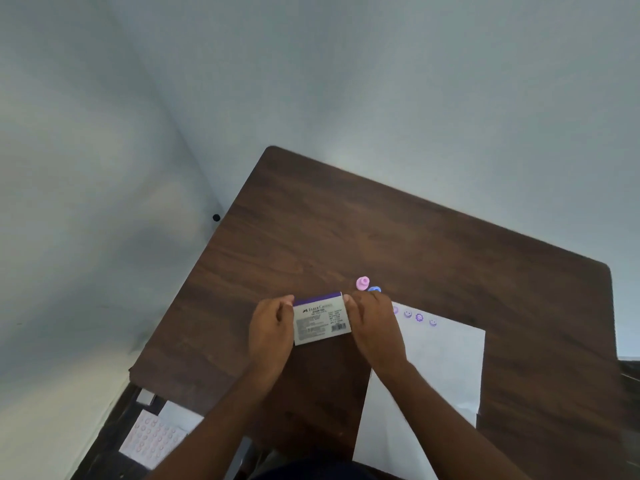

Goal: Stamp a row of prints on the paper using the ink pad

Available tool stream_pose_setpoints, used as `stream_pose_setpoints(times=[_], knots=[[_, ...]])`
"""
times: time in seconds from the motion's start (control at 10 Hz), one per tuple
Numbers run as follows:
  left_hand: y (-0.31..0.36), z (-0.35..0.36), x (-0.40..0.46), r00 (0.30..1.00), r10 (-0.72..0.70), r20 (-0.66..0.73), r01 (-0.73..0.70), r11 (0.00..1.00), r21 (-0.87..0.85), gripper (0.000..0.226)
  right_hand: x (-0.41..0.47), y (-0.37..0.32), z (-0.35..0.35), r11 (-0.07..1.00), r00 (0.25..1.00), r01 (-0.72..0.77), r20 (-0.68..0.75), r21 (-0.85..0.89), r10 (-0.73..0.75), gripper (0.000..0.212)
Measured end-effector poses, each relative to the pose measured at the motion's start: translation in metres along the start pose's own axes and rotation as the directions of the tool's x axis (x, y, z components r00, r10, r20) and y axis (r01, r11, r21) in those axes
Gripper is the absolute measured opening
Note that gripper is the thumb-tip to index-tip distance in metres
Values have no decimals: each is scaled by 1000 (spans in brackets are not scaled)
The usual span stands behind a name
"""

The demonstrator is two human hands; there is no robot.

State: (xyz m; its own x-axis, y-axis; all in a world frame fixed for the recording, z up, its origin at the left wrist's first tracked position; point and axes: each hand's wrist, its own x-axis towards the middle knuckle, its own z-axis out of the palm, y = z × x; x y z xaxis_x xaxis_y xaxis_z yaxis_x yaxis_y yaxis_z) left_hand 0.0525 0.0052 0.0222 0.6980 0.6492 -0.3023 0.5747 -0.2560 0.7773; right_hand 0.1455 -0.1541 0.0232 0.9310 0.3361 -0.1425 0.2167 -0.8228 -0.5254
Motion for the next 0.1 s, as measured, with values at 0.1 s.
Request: stream_pose_setpoints(times=[0.1], knots=[[35,0,12,969,246,21,-247,966,71,41,14,-6,-31,996,975,87,-206,-11,-87,61]])
